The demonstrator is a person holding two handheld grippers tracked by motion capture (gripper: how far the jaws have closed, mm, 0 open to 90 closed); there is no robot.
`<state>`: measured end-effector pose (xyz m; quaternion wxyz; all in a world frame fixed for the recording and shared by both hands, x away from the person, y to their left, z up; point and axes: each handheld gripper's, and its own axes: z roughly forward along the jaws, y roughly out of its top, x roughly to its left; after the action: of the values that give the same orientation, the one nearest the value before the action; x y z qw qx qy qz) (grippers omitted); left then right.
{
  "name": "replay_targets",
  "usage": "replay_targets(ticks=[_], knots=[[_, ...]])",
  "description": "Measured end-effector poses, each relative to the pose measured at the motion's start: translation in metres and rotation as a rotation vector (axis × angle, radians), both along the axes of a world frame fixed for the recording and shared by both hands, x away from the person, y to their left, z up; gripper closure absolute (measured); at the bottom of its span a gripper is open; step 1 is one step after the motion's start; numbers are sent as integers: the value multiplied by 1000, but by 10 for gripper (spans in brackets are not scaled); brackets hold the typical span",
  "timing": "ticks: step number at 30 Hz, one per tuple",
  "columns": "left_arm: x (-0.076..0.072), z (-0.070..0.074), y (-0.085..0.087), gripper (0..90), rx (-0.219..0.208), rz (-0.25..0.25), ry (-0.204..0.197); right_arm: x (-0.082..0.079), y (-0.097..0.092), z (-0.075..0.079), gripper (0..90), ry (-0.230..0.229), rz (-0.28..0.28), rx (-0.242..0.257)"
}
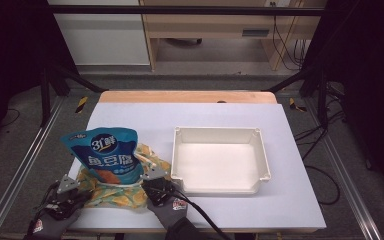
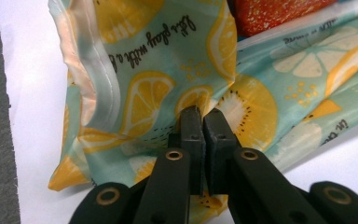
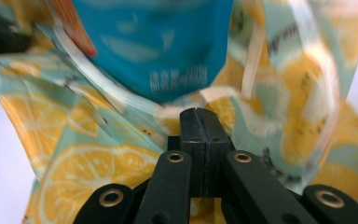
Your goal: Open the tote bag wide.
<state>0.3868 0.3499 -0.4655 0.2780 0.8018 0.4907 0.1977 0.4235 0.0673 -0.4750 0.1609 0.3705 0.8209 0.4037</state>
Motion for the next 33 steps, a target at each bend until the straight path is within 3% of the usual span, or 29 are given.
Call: replay_targets(ticks=[3, 6, 10, 12, 13, 14, 15, 16, 17, 18, 19, 20, 21, 22, 25, 26, 27, 30, 33], knots=[[0, 1, 1, 850, -8, 5, 1, 0, -2, -5, 900, 13, -4, -12], [-2, 4, 3, 812, -42, 18, -21, 0, -4, -11, 900, 35, -8, -4], [-4, 11, 7, 760, -76, 25, -49, 0, -5, -12, 900, 29, -7, -1], [-10, 24, 10, 748, -109, 42, -108, 0, -6, -13, 900, 27, -7, 8], [-10, 24, 10, 746, -109, 42, -108, 0, -7, -13, 900, 25, -4, 17], [-15, 35, 13, 746, -135, 54, -153, 0, -7, -14, 900, 23, -5, 24], [-15, 35, 13, 747, -135, 54, -153, 0, -7, -14, 900, 23, -5, 24], [-21, 46, 16, 753, -151, 64, -201, -1, -8, -14, 900, 25, -5, 32], [-21, 46, 16, 762, -151, 64, -201, -1, -8, -14, 900, 25, -5, 32], [-26, 58, 16, 773, -161, 67, -251, -1, -8, -15, 900, 22, -5, 30], [-26, 58, 16, 784, -161, 67, -251, -1, -8, -15, 900, 22, -5, 30], [-29, 68, 14, 796, -169, 59, -290, -1, -8, -15, 900, 22, -6, 29], [-29, 68, 14, 808, -169, 59, -290, -1, -8, -15, 900, 22, -6, 29], [-30, 75, 8, 822, -172, 34, -320, -1, -8, -15, 900, 22, -5, 30], [-27, 78, -2, 854, -155, -10, -315, -1, -8, -15, 900, 20, -6, 27], [-19, 75, -15, 857, -117, -48, -292, -1, -8, -15, 900, 16, -3, 25], [-15, 72, -21, 860, -96, -56, -284, -1, -8, -15, 900, 15, -3, 25], [-1, 61, -28, 871, -27, -42, -254, -1, -8, -15, 900, 19, -4, 31], [3, 55, -25, 883, -24, -12, -240, -1, -8, -15, 900, 19, -3, 31]])
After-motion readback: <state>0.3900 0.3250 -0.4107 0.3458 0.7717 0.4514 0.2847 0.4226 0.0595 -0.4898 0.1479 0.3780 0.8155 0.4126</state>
